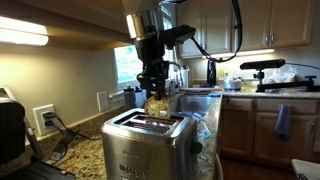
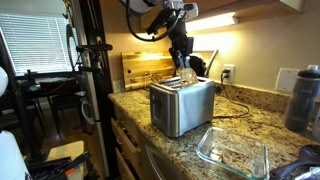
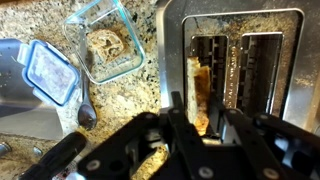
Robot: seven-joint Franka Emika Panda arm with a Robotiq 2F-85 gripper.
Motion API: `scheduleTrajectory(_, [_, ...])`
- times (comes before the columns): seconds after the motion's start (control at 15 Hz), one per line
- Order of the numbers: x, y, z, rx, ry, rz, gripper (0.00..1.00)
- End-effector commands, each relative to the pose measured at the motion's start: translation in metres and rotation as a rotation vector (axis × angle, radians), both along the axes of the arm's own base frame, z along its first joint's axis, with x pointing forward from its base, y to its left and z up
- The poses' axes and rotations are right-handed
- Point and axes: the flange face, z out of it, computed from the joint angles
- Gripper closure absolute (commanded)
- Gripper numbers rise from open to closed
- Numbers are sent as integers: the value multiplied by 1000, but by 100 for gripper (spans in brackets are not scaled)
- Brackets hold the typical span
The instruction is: Put the slice of bread in the toaster
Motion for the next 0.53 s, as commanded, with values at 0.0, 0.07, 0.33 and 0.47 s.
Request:
scheduleTrajectory(0.0, [3, -3, 4, 11, 13, -6, 37])
scheduleTrajectory(0.07, [3, -4, 4, 11, 12, -7, 31])
scheduleTrajectory(0.33, [3, -4, 4, 10, 10, -11, 5])
scheduleTrajectory(0.47, [2, -4, 4, 10, 11, -12, 0])
